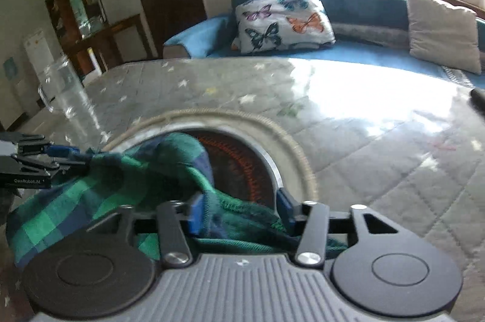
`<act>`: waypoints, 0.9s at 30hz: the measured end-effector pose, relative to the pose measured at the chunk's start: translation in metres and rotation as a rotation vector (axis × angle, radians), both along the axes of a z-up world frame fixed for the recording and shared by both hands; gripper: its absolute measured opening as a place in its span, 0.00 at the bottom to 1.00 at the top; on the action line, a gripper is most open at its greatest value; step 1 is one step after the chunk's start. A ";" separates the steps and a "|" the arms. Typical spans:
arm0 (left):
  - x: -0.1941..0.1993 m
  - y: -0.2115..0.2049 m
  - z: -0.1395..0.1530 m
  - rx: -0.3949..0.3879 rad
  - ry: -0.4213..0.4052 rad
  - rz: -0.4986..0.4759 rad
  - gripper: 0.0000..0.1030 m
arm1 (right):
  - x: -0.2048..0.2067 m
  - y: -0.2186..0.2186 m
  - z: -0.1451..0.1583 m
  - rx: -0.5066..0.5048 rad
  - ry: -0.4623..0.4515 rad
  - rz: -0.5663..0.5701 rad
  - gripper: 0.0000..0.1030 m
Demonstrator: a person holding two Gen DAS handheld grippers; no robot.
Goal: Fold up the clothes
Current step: 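Lower the folded hem onto the shirt and open both grippers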
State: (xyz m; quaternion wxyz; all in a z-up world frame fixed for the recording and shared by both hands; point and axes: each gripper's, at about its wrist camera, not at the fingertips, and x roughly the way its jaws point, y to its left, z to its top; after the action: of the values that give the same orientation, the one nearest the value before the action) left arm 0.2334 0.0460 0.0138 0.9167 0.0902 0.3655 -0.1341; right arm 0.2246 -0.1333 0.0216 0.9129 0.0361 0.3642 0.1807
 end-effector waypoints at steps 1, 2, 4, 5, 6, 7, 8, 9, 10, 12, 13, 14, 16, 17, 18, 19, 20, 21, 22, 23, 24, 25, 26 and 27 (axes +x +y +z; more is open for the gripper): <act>0.000 0.002 0.000 -0.001 -0.001 0.012 0.49 | -0.002 -0.004 0.004 0.007 -0.012 -0.009 0.49; 0.000 0.004 0.000 0.001 -0.003 0.024 0.49 | -0.007 -0.009 0.009 0.017 -0.030 -0.019 0.51; 0.000 0.005 0.000 0.011 -0.012 0.041 0.49 | -0.016 -0.015 0.020 0.022 -0.068 -0.030 0.54; 0.000 0.005 0.001 0.011 -0.015 0.047 0.49 | -0.022 -0.021 0.028 0.024 -0.087 -0.033 0.55; -0.001 0.004 0.002 0.015 -0.019 0.055 0.49 | -0.027 -0.024 0.033 0.022 -0.097 -0.042 0.55; -0.001 0.003 0.003 0.018 -0.024 0.062 0.49 | -0.032 -0.026 0.036 0.010 -0.107 -0.050 0.56; 0.000 0.002 0.005 0.022 -0.034 0.067 0.49 | -0.038 -0.028 0.039 -0.002 -0.116 -0.057 0.55; -0.001 0.001 0.008 0.021 -0.044 0.073 0.49 | -0.044 -0.028 0.040 -0.007 -0.119 -0.048 0.55; -0.002 0.001 0.011 0.019 -0.053 0.079 0.49 | -0.050 -0.029 0.042 -0.011 -0.121 -0.038 0.54; -0.004 -0.001 0.017 0.004 -0.066 0.084 0.49 | -0.061 -0.026 0.040 0.000 -0.104 -0.008 0.46; -0.005 -0.002 0.020 -0.005 -0.072 0.083 0.49 | -0.066 -0.024 0.037 0.006 -0.093 0.007 0.42; -0.006 -0.005 0.023 -0.015 -0.074 0.071 0.49 | -0.070 -0.021 0.034 0.013 -0.081 0.023 0.37; -0.009 -0.012 0.027 -0.034 -0.078 0.044 0.48 | -0.068 -0.018 0.027 0.008 -0.059 0.037 0.31; -0.012 -0.017 0.028 -0.036 -0.078 0.024 0.48 | -0.066 -0.016 0.023 0.005 -0.048 0.044 0.30; -0.013 -0.022 0.028 -0.036 -0.077 0.003 0.48 | -0.061 -0.017 0.017 0.003 -0.036 0.036 0.29; -0.014 -0.027 0.028 -0.038 -0.071 -0.015 0.48 | -0.056 -0.021 0.012 0.004 -0.020 0.010 0.29; -0.014 -0.031 0.027 -0.041 -0.062 -0.032 0.48 | -0.050 -0.024 0.006 0.005 -0.004 -0.016 0.29; -0.014 -0.035 0.026 -0.042 -0.053 -0.047 0.48 | -0.045 -0.028 0.000 0.006 0.012 -0.042 0.26; -0.013 -0.038 0.024 -0.037 -0.047 -0.056 0.48 | -0.040 -0.031 -0.004 0.003 0.019 -0.061 0.26; -0.012 -0.041 0.023 -0.033 -0.040 -0.064 0.48 | -0.038 -0.034 -0.006 -0.003 0.017 -0.076 0.24; -0.010 -0.043 0.021 -0.034 -0.030 -0.068 0.48 | -0.036 -0.037 -0.008 -0.009 0.016 -0.092 0.21; -0.009 -0.045 0.020 -0.039 -0.017 -0.073 0.48 | -0.037 -0.037 -0.005 -0.004 0.008 -0.097 0.22; -0.007 -0.047 0.019 -0.049 -0.004 -0.079 0.47 | -0.037 -0.036 -0.002 0.002 0.001 -0.102 0.23; -0.006 -0.048 0.018 -0.059 0.004 -0.086 0.47 | -0.039 -0.034 0.003 0.003 -0.017 -0.093 0.23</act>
State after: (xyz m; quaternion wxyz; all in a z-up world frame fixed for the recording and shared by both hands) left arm 0.2277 -0.0023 0.0320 0.9117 0.0785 0.3590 -0.1840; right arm 0.1861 -0.1668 0.0244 0.9234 0.0526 0.3540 0.1389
